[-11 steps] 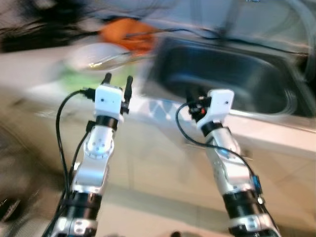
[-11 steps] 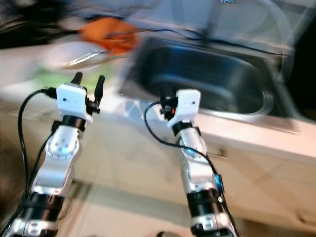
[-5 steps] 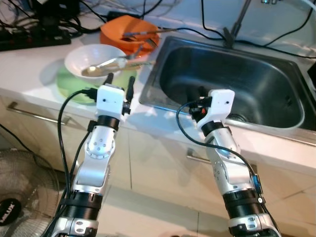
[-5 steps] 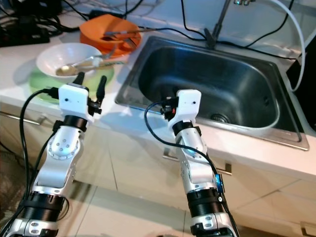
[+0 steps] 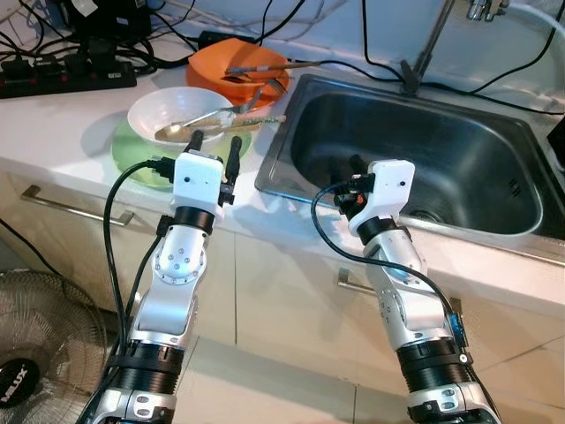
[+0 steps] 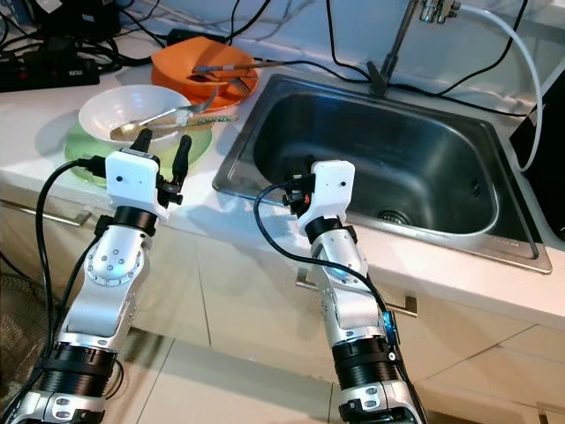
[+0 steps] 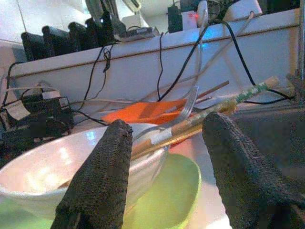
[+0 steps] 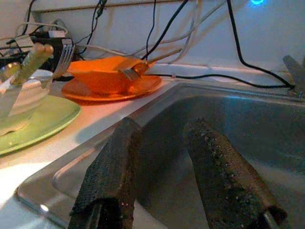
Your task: Kitchen organization
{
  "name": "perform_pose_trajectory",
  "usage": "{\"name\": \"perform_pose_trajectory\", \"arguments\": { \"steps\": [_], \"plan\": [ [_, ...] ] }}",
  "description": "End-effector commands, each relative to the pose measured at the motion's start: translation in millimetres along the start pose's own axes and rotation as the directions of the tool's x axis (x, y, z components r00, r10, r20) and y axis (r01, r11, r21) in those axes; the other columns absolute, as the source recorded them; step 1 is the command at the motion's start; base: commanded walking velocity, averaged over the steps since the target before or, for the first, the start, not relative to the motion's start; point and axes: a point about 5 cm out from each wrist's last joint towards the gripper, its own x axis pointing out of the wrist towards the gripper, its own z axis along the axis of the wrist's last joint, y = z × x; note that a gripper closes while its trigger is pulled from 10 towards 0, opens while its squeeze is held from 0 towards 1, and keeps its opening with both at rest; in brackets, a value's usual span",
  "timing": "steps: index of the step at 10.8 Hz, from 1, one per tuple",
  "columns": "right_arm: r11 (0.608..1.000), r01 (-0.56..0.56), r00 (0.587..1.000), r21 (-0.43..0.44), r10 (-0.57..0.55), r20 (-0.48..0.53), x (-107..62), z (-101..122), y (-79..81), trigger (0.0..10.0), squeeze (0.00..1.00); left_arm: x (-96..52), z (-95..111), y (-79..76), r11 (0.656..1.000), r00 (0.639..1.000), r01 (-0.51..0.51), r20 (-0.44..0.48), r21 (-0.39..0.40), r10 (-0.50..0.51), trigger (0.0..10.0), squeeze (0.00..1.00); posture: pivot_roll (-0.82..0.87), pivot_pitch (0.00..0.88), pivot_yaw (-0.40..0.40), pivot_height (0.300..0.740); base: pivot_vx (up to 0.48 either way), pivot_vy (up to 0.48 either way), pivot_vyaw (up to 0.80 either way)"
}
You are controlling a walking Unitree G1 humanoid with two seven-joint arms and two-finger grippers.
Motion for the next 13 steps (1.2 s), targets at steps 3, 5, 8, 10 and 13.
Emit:
{"name": "perform_pose_trajectory", "arguments": {
  "steps": [3,5,8,10,13],
  "plan": [
    [1.000,0.009,1.000,0.004,-0.009,-0.002,-0.8,-0.7,-4.0,10.0,0.00,0.9,3.9,-2.6,1.000,1.000,0.008,0.017,-0.005,-0.008,10.0,0.00,0.04,0.063,-0.071,0.740,0.349,0.000,0.00],
    [1.000,0.006,1.000,0.005,-0.006,-0.005,-0.6,-1.5,-3.3,10.0,0.00,1.1,4.2,-2.3,1.000,1.000,0.007,0.019,-0.005,-0.007,10.0,0.00,0.04,0.062,-0.070,0.740,0.360,0.000,0.00],
    [1.000,0.004,1.000,0.008,-0.004,-0.007,-0.7,-2.4,-2.5,10.0,0.00,1.1,4.7,-1.9,1.000,1.000,0.008,0.024,-0.004,-0.008,10.0,0.00,0.04,0.062,-0.068,0.740,0.371,0.000,0.00],
    [1.000,0.005,1.000,0.010,-0.005,-0.007,-0.8,-2.5,-2.3,10.0,0.00,1.4,5.0,-1.6,1.000,1.000,0.009,0.027,-0.003,-0.009,10.0,0.00,0.04,0.062,-0.067,0.740,0.379,0.000,0.00],
    [1.000,0.007,1.000,0.012,-0.007,-0.006,-0.7,-2.6,-2.7,10.0,0.00,1.9,5.8,-2.5,1.000,0.999,0.014,0.031,-0.006,-0.014,10.0,0.00,0.04,0.060,-0.066,0.740,0.379,0.000,0.00]
  ]
}}
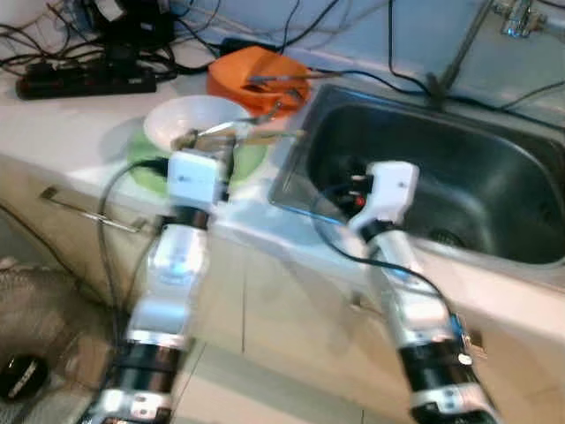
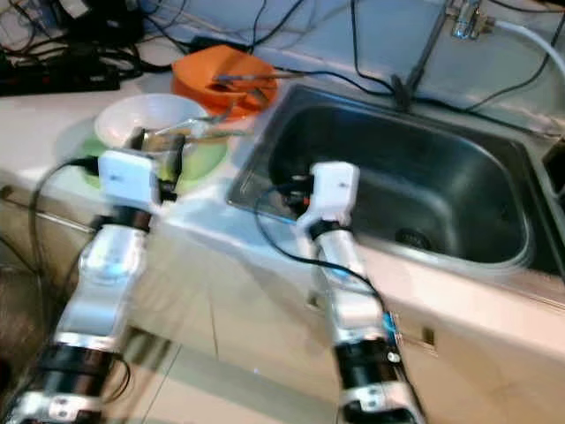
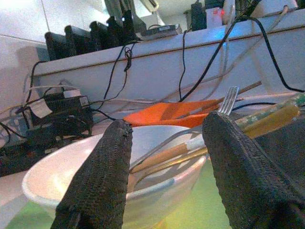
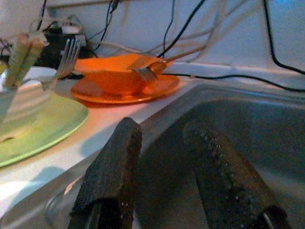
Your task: Kitchen organization
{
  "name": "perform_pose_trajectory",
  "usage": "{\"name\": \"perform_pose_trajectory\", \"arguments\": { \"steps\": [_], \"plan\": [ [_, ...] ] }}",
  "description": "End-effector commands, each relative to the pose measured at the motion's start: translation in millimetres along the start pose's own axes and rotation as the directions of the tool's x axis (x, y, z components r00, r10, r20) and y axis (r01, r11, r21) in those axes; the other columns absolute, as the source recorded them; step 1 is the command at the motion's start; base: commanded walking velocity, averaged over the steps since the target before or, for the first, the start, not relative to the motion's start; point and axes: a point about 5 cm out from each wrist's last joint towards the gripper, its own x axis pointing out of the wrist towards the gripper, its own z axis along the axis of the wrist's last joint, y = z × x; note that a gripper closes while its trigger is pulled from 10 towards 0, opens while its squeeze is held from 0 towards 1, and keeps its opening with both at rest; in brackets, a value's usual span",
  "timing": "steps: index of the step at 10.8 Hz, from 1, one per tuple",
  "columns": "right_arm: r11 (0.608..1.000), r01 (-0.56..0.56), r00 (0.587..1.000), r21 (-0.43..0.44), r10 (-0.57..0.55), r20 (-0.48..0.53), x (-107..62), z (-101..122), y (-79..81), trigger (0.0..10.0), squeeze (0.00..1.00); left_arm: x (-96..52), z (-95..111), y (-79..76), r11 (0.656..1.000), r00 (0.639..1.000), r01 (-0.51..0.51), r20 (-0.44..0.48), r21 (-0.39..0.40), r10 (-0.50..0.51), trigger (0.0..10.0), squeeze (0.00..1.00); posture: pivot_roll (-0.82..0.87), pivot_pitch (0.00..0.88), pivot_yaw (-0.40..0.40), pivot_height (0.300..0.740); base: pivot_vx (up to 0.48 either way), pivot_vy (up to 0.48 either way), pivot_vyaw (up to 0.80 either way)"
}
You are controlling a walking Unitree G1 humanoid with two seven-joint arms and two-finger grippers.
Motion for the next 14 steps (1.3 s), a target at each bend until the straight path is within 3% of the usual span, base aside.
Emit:
{"name": "perform_pose_trajectory", "arguments": {
  "steps": [1,6,9,11,12,14],
  "plan": [
    [1.000,-0.008,1.000,0.014,0.008,0.005,1.6,1,3.0,10.0,0.00,1.6,4,3.8,1.000,1.000,-0.005,0.019,0.006,0.005,10.0,0.00,0.04,0.059,-0.067,0.740,0.379,0.000,0.00],
    [1.000,-0.021,1.000,0.013,0.021,0.008,3.1,0,6.1,10.0,0.00,1.5,7,2.9,1.000,0.999,0.005,0.042,0.000,-0.005,10.0,0.00,0.05,0.051,-0.065,0.740,0.304,0.000,-0.25],
    [1.000,-0.021,1.000,0.018,0.021,0.009,3.0,-1,6.6,10.0,0.00,0.9,18,0.5,0.999,0.994,0.032,0.104,-0.008,-0.031,10.0,0.00,0.05,0.048,-0.063,0.740,0.000,0.000,0.00],
    [1.000,-0.018,1.000,0.019,0.018,0.007,3.1,-1,6.5,10.0,0.00,7.7,40,-3.3,0.995,0.980,0.102,0.175,-0.004,-0.099,10.0,0.00,0.05,0.051,-0.064,0.740,0.000,0.000,0.00],
    [1.000,-0.018,1.000,0.021,0.018,0.006,3.5,-2,6.8,10.0,0.00,10.0,48,-10.2,0.985,0.966,0.168,0.194,0.031,-0.171,10.0,0.00,0.06,0.052,-0.064,0.740,0.000,0.000,0.00],
    [1.000,-0.013,1.000,0.023,0.013,0.008,4.5,-1,6.5,10.0,0.00,6.2,48,-29.6,0.931,0.923,0.316,0.166,0.185,-0.346,10.0,0.00,0.05,0.051,-0.064,0.740,0.000,0.000,0.00]
  ]
}}
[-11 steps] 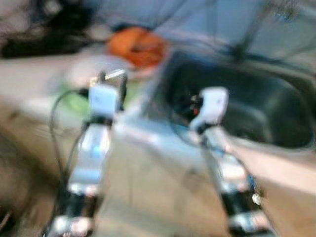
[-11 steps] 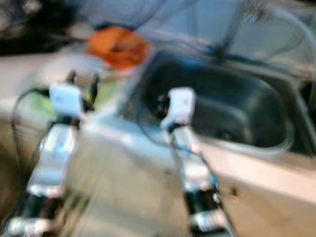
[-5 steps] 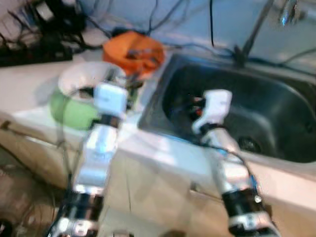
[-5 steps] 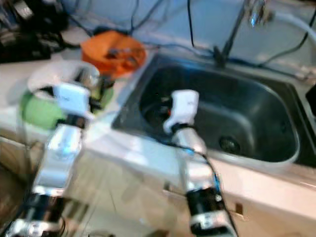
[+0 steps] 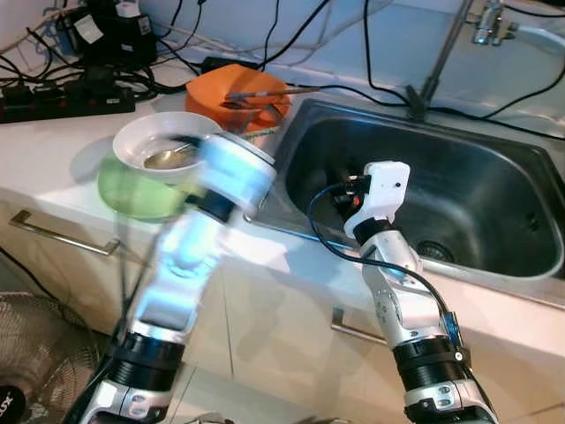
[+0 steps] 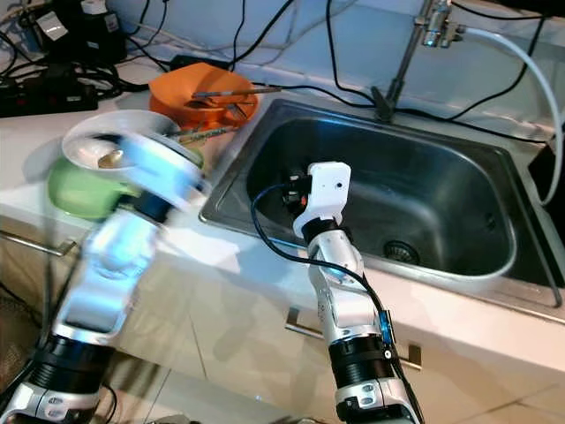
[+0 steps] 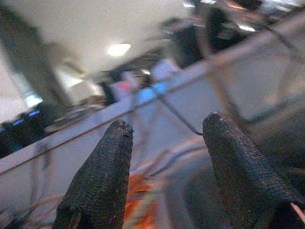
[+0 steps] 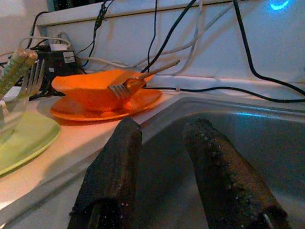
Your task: Kitchen organization
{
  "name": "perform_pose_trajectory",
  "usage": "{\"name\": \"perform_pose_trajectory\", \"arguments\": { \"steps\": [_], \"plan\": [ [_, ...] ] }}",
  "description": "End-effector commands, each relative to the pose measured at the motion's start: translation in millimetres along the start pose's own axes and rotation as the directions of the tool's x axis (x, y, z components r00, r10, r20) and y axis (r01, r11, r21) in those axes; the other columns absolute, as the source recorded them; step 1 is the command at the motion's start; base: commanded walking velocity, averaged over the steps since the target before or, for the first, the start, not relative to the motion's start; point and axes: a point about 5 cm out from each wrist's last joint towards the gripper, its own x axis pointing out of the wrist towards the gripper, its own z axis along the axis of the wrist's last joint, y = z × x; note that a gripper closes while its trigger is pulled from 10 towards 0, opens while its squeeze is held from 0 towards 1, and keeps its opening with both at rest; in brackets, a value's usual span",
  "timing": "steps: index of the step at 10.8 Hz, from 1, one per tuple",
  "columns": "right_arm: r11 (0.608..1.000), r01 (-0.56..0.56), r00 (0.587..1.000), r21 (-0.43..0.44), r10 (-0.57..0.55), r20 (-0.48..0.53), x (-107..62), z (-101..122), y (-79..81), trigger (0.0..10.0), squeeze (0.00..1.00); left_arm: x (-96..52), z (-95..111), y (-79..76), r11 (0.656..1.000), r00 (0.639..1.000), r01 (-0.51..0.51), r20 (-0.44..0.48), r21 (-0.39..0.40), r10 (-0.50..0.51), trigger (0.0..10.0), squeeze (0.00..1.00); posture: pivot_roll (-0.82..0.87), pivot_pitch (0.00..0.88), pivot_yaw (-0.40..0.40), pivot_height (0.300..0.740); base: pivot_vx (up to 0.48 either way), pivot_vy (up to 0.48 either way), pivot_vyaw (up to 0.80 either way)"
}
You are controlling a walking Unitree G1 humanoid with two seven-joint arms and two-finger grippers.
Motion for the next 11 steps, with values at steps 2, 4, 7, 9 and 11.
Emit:
{"name": "perform_pose_trajectory", "arguments": {
  "steps": [2,4,7,9,11],
  "plan": [
    [1.000,0.016,1.000,0.006,-0.016,0.003,0.4,0,-4.0,10.0,0.00,-5.6,-19,-12.6,0.980,0.986,0.126,-0.126,0.153,-0.108,10.0,0.00,0.05,0.053,-0.063,0.740,0.000,0.000,0.00],
    [1.000,0.017,1.000,0.006,-0.017,0.003,0.5,0,-4.0,10.0,0.00,-8.2,-30,-0.9,0.948,0.977,0.113,-0.206,0.298,-0.051,10.0,0.00,0.05,0.053,-0.063,0.740,0.000,0.000,0.00],
    [1.000,0.016,1.000,0.009,-0.016,0.001,-0.1,-1,-3.6,10.0,0.00,-9.6,-30,23.5,0.916,0.972,-0.018,-0.207,0.400,0.109,10.0,0.00,0.06,0.058,-0.067,0.740,0.000,0.000,0.00],
    [1.000,0.019,1.000,0.009,-0.019,0.000,-0.5,-1,-4.3,10.0,0.00,-12.5,-29,17.6,0.915,0.975,-0.006,-0.202,0.402,0.096,10.0,0.00,0.06,0.061,-0.068,0.740,0.000,0.000,0.00],
    [1.000,0.018,1.000,0.008,-0.018,-0.003,-0.8,-2,-4.4,10.0,0.00,-14.6,-36,17.4,0.910,0.964,0.011,-0.248,0.413,0.101,10.0,0.00,0.06,0.059,-0.070,0.740,0.000,0.000,0.00]
  ]
}}
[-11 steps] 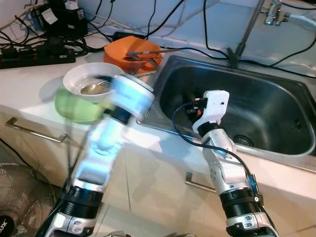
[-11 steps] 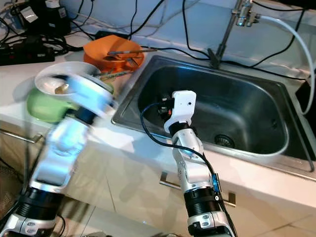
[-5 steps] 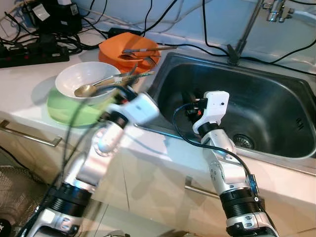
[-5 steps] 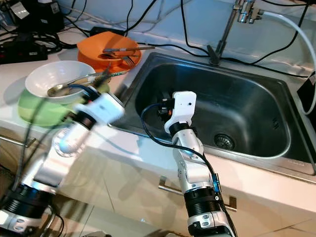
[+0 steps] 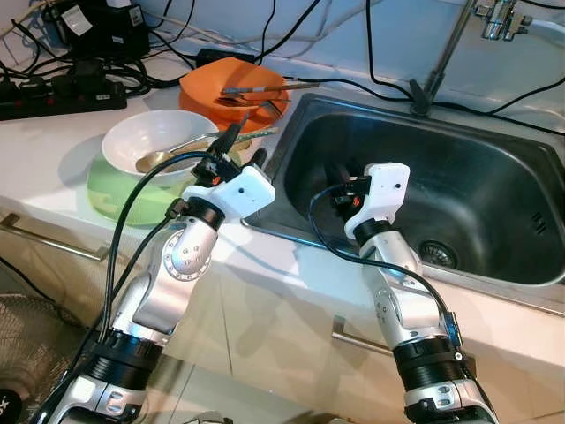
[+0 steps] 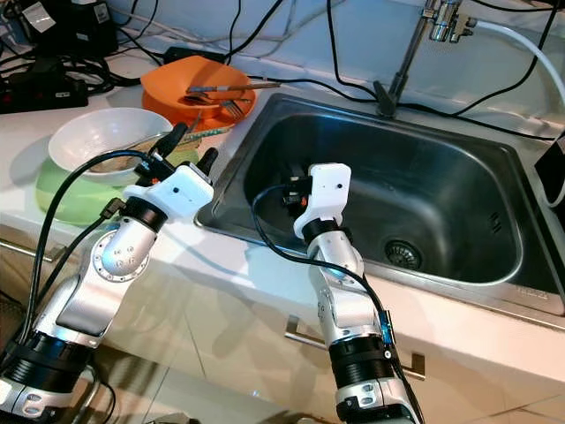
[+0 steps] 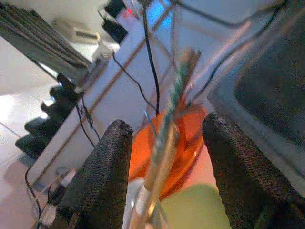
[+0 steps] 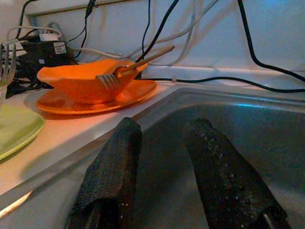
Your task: Kitchen organization
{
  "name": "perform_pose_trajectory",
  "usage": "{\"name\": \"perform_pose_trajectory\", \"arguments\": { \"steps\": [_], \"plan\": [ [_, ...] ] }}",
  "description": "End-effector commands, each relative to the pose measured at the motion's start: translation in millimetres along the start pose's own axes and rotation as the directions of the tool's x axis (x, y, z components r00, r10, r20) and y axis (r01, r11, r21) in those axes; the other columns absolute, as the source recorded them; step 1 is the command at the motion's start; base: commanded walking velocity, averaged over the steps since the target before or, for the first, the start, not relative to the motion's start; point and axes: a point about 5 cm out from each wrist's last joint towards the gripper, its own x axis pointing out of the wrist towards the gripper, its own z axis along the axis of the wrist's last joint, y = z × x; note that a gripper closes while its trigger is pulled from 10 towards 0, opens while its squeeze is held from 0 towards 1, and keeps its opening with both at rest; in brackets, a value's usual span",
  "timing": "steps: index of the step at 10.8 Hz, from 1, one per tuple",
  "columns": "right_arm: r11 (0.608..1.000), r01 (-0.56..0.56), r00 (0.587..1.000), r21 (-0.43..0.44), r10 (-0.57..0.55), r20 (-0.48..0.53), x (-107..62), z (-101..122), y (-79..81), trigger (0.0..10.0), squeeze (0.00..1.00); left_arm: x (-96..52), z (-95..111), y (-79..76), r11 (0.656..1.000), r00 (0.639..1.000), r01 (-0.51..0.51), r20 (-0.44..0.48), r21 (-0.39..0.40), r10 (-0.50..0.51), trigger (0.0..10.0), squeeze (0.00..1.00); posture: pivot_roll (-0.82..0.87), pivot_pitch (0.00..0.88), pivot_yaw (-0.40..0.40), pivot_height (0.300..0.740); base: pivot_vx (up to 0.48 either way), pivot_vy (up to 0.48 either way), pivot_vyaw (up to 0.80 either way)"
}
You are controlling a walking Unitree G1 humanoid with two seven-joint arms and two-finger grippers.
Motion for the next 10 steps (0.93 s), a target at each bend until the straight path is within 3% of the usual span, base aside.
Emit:
{"name": "perform_pose_trajectory", "arguments": {
  "steps": [1,4,5,6,10],
  "plan": [
    [1.000,0.013,1.000,0.007,-0.013,-0.004,-1.0,-1.7,-3.6,10.0,0.00,1.7,-4.7,-3.5,1.000,0.999,0.014,-0.040,0.022,-0.013,10.0,0.00,0.05,0.060,-0.068,0.740,0.000,0.000,0.00],
    [1.000,0.020,1.000,0.003,-0.020,-0.005,-3.0,-1.7,-5.8,10.0,0.00,5.1,-12.2,-5.3,0.999,0.994,0.016,-0.105,0.043,-0.011,10.0,0.00,0.04,0.064,-0.070,0.740,0.000,0.000,0.00],
    [1.000,0.020,1.000,0.001,-0.020,-0.006,-3.2,-2.0,-6.1,10.0,0.00,6.0,-11.1,-6.4,0.999,0.995,0.014,-0.100,0.039,-0.010,3.0,0.00,0.04,0.064,-0.071,0.740,0.000,0.000,0.00],
    [1.000,0.019,1.000,0.002,-0.019,-0.006,-2.9,-1.9,-5.7,10.0,0.00,6.8,-10.4,-6.9,0.999,0.995,0.012,-0.098,0.038,-0.009,0.0,0.00,0.04,0.063,-0.071,0.740,0.000,0.000,0.00],
    [1.000,0.011,1.000,0.000,-0.011,-0.002,-0.1,-0.1,-5.0,10.0,0.00,10.2,-6.9,-0.3,0.998,0.996,-0.030,-0.078,0.051,0.034,0.0,0.00,0.05,0.050,-0.082,0.740,0.000,0.000,0.00]
  ]
}}
